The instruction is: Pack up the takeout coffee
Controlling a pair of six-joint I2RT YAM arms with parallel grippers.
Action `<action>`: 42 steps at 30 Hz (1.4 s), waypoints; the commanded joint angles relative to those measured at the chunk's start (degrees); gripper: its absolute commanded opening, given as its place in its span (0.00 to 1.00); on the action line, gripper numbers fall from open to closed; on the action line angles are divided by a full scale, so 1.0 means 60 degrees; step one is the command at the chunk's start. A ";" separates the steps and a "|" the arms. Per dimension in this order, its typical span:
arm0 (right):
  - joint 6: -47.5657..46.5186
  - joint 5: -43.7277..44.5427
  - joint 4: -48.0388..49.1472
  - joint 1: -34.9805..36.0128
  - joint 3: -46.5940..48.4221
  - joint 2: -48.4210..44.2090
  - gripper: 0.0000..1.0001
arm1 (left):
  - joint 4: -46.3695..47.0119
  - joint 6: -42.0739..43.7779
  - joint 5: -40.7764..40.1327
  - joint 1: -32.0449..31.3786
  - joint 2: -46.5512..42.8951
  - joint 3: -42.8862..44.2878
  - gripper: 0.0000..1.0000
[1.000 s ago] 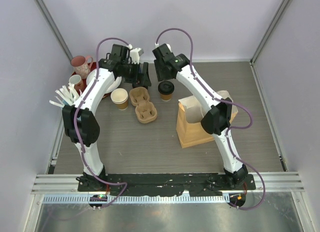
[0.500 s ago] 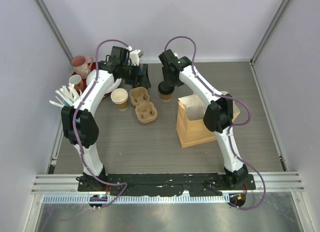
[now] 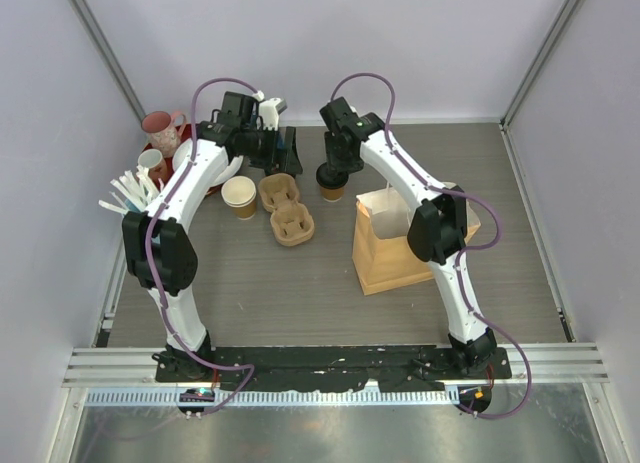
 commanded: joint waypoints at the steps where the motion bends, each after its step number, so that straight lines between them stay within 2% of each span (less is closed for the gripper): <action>1: 0.0104 0.0133 -0.0057 -0.0025 -0.0114 -0.0078 0.45 | 0.0264 -0.0038 0.0249 0.0072 -0.0333 0.0136 0.80; 6: -0.0043 0.0134 -0.0219 -0.0039 -0.0275 -0.0005 0.44 | 0.0264 -0.0067 0.0366 0.0057 -0.0362 0.0121 0.80; 15: -0.0072 -0.0218 0.0162 -0.0200 -0.0290 0.0098 0.25 | 0.0264 -0.0038 0.0366 0.0057 -0.0464 0.0077 0.80; 24: -0.0482 -0.0013 0.0557 -0.0288 -0.0216 0.0127 0.18 | 0.0278 -0.0096 0.0440 0.0057 -0.0391 0.0092 0.81; 35: -0.0746 -0.0892 0.0836 -0.0406 -0.0348 0.0376 0.23 | 0.0264 -0.0067 0.0411 0.0057 -0.0391 0.0151 0.80; 38: -0.0775 -0.0834 0.0836 -0.0406 -0.0436 0.0362 0.12 | 0.0264 -0.0082 0.0425 0.0072 -0.0420 0.0151 0.80; 39: -0.0819 -0.0804 0.0822 -0.0406 -0.0436 0.0332 0.02 | 0.0249 -0.0067 0.0425 0.0072 -0.0420 0.0151 0.80; 42: -0.0906 -0.0673 0.0865 -0.0347 -0.0421 0.0069 0.01 | 0.0234 -0.0053 0.0396 0.0057 -0.0435 0.0165 0.80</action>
